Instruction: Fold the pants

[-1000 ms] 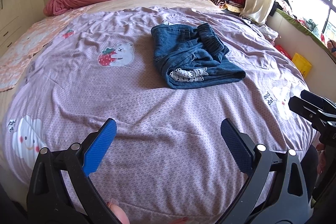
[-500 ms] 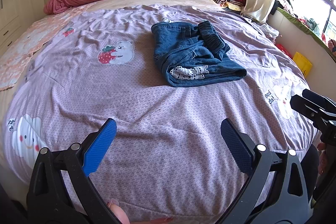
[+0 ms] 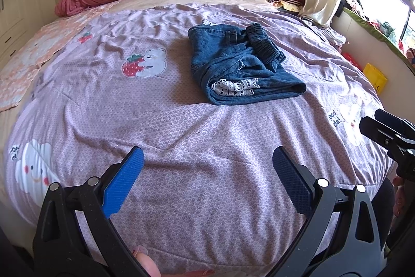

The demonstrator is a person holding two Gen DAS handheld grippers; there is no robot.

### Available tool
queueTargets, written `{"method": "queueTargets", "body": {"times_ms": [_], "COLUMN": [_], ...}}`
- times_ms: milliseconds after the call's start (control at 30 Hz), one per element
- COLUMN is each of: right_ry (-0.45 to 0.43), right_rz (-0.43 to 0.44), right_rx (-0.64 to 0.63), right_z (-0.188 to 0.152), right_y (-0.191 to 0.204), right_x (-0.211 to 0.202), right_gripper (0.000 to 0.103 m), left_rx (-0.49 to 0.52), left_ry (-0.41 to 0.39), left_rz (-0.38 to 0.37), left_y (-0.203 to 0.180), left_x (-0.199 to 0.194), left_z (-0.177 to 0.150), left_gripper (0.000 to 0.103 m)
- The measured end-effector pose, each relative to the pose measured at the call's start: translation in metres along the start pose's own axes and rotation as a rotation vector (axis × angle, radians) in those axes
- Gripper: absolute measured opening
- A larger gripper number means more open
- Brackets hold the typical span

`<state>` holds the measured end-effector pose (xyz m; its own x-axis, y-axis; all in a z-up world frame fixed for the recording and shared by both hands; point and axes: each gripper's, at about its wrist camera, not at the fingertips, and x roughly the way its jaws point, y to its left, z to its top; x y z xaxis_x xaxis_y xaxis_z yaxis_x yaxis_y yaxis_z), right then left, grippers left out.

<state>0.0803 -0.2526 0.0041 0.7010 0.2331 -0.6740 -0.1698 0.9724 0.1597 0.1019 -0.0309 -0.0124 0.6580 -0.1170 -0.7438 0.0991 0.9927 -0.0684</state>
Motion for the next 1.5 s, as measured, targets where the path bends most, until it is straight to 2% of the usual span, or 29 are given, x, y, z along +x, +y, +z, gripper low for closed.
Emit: {"method": "queueTargets", "body": {"times_ms": [600,1500], "right_ry": [0.006,0.022], "right_rz": [-0.009,-0.013], "right_rx": [-0.003,-0.008], "right_z": [-0.0005,-0.0012], "right_y": [-0.0001,-0.0018], "right_x": [0.0017,0.0074], "right_gripper": [0.098,0.098], "left_rx": [-0.014,-0.011], "left_ry": [0.017,0.037], "left_rz": [0.016,-0.012], "left_y": [0.0022,0.0009], "left_x": [0.0026,0.004], "left_z": [-0.0016,-0.0054], "left_gripper": [0.093,0.093]}}
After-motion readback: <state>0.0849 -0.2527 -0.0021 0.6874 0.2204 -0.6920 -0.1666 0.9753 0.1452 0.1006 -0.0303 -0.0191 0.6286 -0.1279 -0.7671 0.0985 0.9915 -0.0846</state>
